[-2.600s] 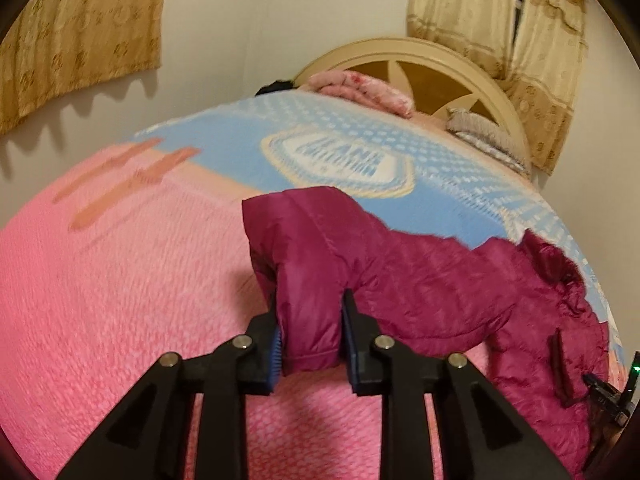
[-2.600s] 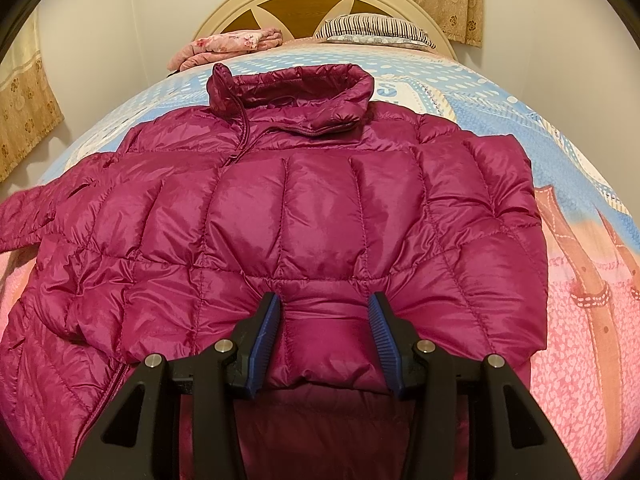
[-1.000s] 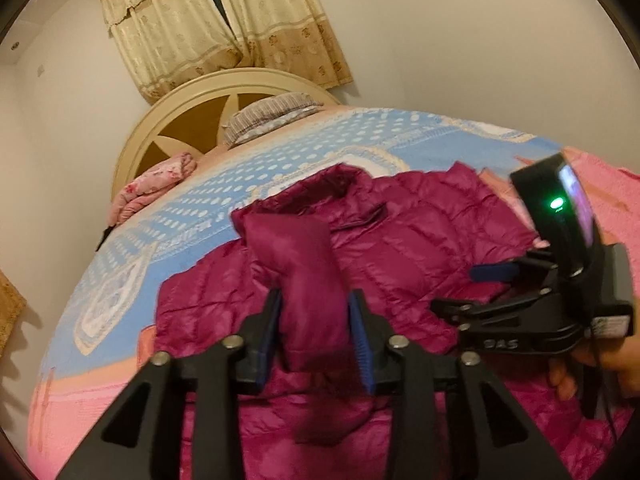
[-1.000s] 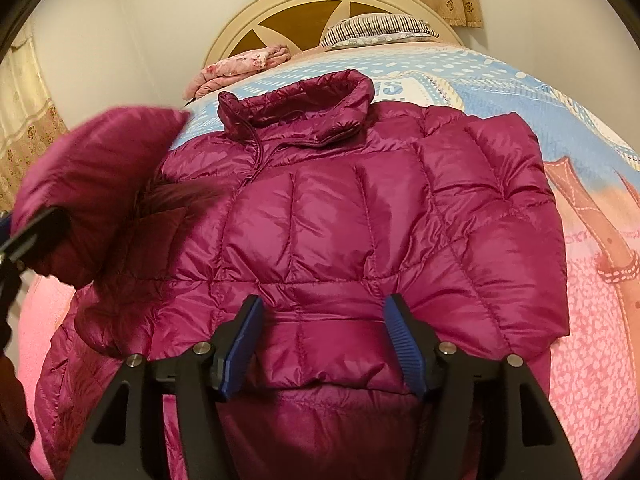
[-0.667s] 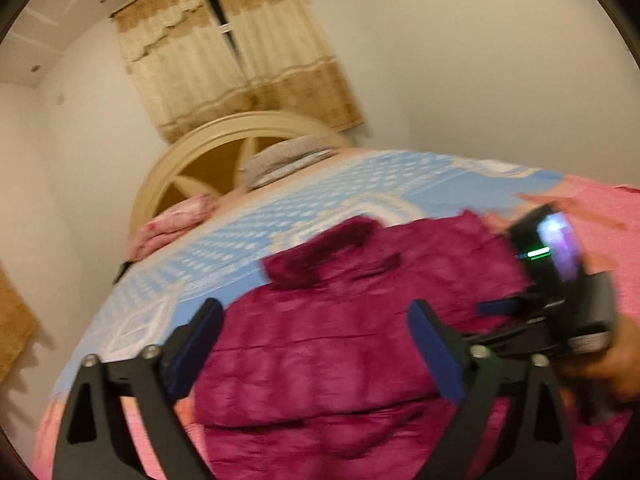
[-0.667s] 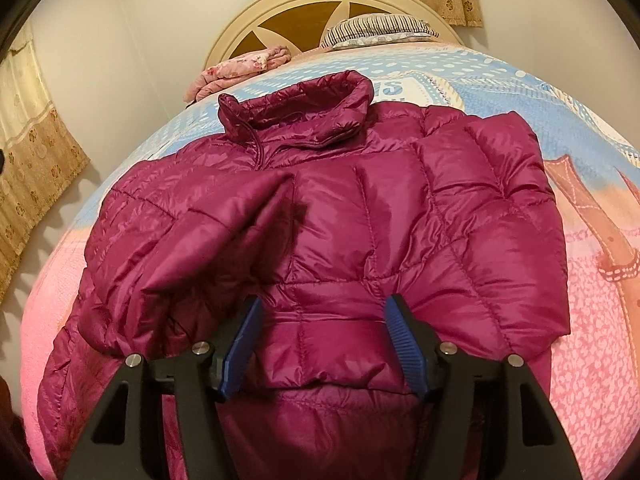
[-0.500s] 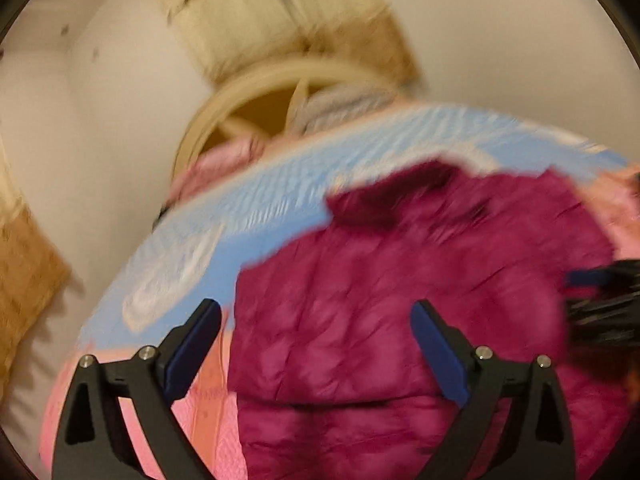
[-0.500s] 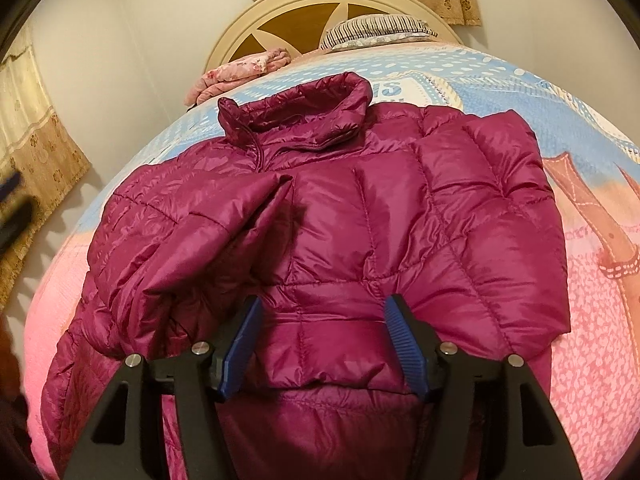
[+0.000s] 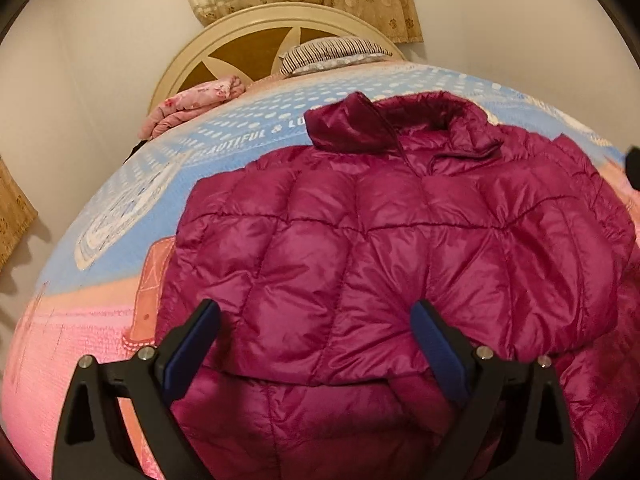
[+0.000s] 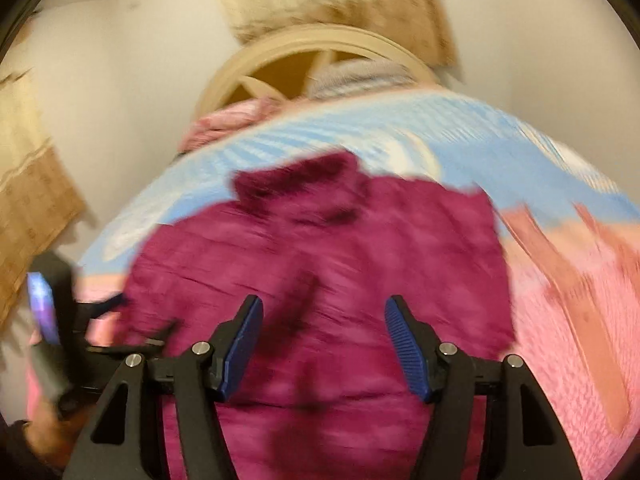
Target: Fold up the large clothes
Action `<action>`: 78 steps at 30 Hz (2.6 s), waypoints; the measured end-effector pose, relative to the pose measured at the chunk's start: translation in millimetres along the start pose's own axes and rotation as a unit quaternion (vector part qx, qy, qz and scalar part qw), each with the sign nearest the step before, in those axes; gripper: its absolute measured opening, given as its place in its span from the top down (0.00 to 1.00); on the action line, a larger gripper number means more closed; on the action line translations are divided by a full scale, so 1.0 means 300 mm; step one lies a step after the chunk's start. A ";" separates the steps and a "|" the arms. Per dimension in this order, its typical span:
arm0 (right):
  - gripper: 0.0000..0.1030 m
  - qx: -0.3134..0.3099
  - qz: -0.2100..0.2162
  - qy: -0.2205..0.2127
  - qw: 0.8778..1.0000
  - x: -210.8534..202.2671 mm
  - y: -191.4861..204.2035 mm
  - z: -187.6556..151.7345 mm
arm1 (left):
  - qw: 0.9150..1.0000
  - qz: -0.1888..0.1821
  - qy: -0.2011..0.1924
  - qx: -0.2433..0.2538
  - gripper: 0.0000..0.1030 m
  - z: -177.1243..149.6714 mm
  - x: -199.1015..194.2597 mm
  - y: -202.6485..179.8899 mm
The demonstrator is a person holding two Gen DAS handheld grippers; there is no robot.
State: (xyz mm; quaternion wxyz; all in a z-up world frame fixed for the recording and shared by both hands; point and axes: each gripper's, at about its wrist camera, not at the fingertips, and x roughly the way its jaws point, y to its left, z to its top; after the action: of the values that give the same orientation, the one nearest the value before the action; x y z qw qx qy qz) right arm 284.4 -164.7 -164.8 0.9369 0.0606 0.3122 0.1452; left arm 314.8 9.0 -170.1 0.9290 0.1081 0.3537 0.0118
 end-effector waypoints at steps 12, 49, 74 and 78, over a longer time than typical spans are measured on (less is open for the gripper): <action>0.62 -0.026 0.040 0.105 0.993 0.278 0.063 -0.118 | 0.996 -0.003 -0.060 -0.064 0.00 0.137 -0.066 0.161; 0.62 -0.024 0.037 0.102 0.994 0.303 0.052 -0.162 | 0.991 -0.038 0.089 -0.092 0.00 0.115 0.347 0.079; 0.62 -0.019 0.041 0.097 0.994 0.295 0.050 -0.167 | 0.996 -0.041 0.060 -0.044 0.00 0.100 0.248 0.002; 0.61 -0.009 0.052 0.097 0.994 0.290 0.038 -0.166 | 0.993 -0.067 0.066 -0.074 0.00 0.079 0.278 0.035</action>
State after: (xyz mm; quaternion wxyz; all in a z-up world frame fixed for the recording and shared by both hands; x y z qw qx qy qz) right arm 318.1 -125.8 -251.6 0.8939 0.0536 0.3963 0.2023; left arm 393.4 23.0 -205.4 0.9078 0.0137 0.4189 -0.0168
